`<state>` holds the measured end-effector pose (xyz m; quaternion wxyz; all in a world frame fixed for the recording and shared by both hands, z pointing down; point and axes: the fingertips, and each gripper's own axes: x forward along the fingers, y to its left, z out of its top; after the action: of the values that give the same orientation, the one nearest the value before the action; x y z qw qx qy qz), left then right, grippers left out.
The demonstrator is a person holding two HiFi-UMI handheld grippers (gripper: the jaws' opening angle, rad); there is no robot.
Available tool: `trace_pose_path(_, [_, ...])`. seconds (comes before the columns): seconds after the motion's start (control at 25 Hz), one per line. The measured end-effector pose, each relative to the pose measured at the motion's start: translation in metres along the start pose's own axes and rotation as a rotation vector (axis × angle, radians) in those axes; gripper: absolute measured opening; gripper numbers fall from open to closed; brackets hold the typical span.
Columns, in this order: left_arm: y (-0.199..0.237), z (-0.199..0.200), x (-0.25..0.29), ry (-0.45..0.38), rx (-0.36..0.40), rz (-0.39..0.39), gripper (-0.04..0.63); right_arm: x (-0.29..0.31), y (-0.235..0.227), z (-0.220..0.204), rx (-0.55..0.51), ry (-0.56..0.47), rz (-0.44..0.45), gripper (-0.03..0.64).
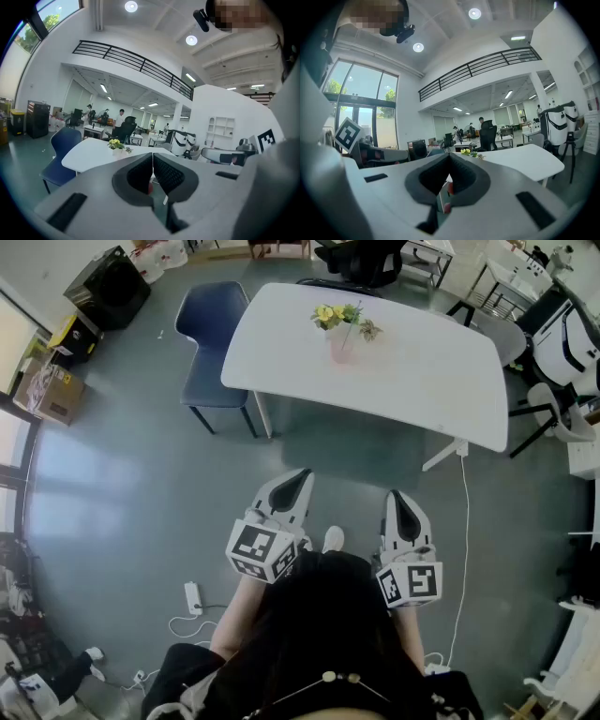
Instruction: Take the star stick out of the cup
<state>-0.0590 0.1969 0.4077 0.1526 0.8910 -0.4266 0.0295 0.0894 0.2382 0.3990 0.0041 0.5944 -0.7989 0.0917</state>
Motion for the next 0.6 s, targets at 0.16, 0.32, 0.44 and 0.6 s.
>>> trace_pose_path(0.16, [-0.002,0.000,0.002,0.000,0.003,0.008,0.008,0.000,-0.004,-0.002,0.021,0.003,0.008,0.003])
trace_pose_path(0.32, [-0.002,-0.005,0.006,0.016,0.011,0.017,0.008,0.003,-0.010,-0.005,0.017,0.010,0.016,0.003])
trace_pose_path(0.44, [-0.003,-0.012,0.012,0.044,0.026,0.025,0.008,0.006,-0.013,-0.010,0.010,0.019,0.030,0.003])
trace_pose_path(0.6, [-0.006,-0.014,0.022,0.049,0.029,0.041,0.008,0.011,-0.017,-0.014,0.009,0.030,0.062,0.003])
